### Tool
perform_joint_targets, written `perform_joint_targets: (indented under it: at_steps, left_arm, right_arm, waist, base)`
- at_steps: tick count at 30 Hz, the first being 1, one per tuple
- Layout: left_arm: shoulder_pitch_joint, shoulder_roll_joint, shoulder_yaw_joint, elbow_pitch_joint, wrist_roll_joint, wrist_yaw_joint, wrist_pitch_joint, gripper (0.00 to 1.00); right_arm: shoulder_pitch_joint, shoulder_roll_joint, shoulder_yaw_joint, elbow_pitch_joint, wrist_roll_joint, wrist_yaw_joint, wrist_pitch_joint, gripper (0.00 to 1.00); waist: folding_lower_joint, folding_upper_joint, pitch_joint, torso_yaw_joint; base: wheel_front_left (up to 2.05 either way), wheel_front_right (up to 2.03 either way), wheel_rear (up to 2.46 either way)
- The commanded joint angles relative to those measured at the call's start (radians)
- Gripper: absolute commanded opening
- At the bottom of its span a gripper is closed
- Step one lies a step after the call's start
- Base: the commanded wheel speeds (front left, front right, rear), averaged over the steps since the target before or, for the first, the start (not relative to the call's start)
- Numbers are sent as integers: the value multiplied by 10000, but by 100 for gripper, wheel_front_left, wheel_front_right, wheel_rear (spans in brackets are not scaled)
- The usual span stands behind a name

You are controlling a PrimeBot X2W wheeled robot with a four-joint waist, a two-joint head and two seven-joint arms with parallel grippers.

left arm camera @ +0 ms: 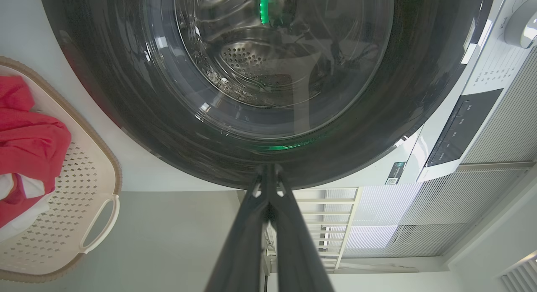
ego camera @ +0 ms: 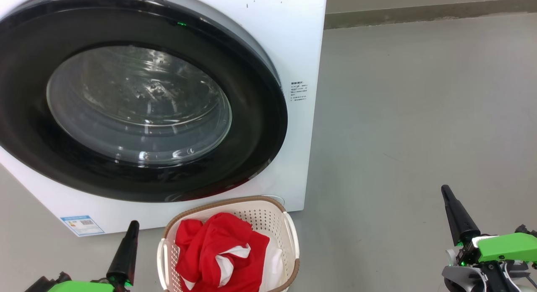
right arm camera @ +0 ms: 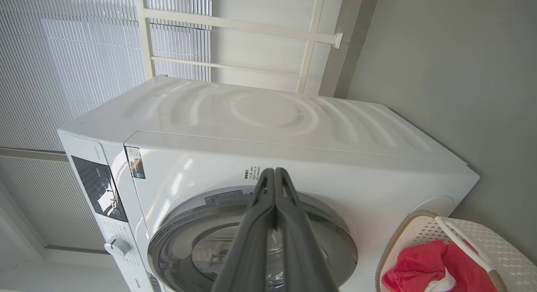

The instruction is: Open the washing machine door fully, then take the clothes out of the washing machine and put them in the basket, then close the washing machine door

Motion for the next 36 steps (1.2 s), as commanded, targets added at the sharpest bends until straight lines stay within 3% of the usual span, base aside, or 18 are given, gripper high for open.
perform_joint_targets:
  at_steps: [1,36]
  left_arm:
    - [-399,108,371,-204,-54,-69,52,0]
    - [-401,96,388,-204,-40,-69,66,0]
  right_arm:
    - [-414,-35,118,-286,-26,-7,39,0]
    - [-416,-20,96,-285,-45,-7,57,0]
  waist:
    - [0,-1,0,0]
    - [0,-1,0,0]
  base:
    - [0,0,0]
    - [0,0,0]
